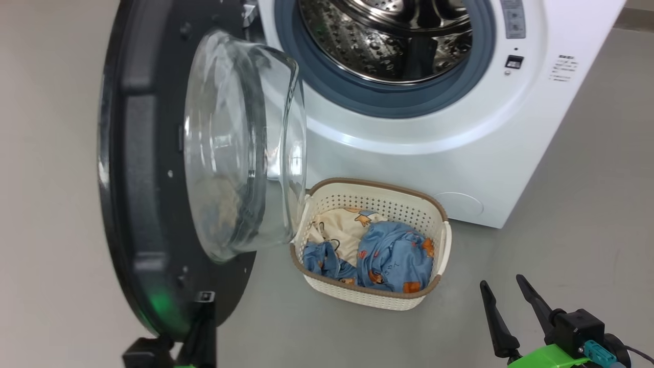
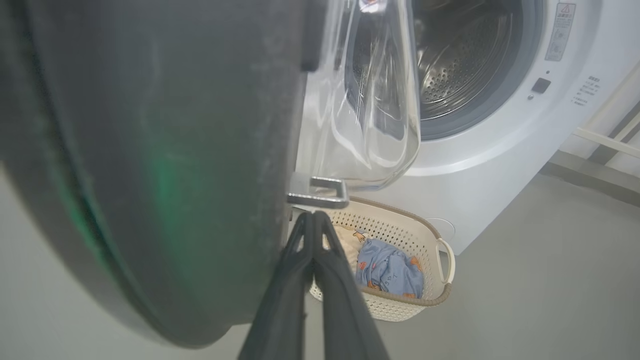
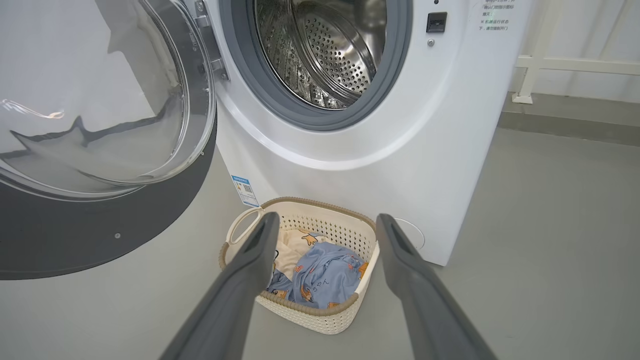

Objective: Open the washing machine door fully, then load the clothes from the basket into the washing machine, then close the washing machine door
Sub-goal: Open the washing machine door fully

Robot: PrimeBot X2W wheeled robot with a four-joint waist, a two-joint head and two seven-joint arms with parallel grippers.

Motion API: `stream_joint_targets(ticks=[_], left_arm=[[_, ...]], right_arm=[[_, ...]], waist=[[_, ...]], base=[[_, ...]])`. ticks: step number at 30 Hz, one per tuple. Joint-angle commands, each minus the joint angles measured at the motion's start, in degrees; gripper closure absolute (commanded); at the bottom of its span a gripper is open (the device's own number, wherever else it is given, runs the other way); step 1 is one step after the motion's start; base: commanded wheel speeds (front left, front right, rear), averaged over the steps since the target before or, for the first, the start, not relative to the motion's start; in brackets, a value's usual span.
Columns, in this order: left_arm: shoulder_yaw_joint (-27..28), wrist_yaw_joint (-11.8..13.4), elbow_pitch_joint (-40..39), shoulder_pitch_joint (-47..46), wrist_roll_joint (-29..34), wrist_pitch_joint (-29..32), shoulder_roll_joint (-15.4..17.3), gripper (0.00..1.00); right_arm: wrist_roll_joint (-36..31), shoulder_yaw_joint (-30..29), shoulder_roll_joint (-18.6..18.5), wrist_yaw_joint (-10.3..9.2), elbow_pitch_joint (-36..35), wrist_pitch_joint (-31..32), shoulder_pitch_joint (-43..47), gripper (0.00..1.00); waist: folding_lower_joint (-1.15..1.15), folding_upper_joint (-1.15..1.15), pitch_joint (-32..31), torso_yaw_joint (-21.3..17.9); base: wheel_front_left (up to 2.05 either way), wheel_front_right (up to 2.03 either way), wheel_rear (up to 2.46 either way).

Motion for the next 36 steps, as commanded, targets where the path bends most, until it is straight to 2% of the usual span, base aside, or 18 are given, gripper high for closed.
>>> stream_joint_targets(ticks=[1,12,17,24,36], left_arm=[[3.27,0.84,-0.75,-1.01,-0.71,-0.74,1.43,1.00],[11.83,0.69,3.23,-6.31,-2.64,-1.08,3.46,1.00],[17.95,0.35,5.89,-9.21,-2.90,-1.09,4.19,1.00],[26.56,-0.25,8.61,-11.20,-2.59,-1.10,2.59,1.00],[37.31,-3.61,12.95,-16.22,0.67,-1.10,0.97,1.00]], right_arm=[[0.09,1.39,-0.18,0.10,-1.56,-0.69,-1.21,0.00],[0.03,2.34,-1.09,0.10,-1.67,-0.69,-2.41,0.00],[0.02,2.40,-1.75,0.10,-1.75,-0.69,-3.31,0.00],[0.07,2.03,-2.44,0.10,-1.87,-0.69,-3.93,0.00],[-0.23,2.31,-3.79,0.10,-2.26,-0.69,-5.48,0.00]], waist=[[0.00,0.00,0.30,0.53],[0.00,0.00,2.59,-0.05],[0.00,0.00,4.59,-1.29],[0.00,0.00,5.95,-1.79],[0.00,0.00,8.29,-1.71]], base=[[0.00,0.00,0.00],[0.00,0.00,0.00],[0.00,0.00,0.00],[0.00,0.00,0.00],[0.00,0.00,0.00]])
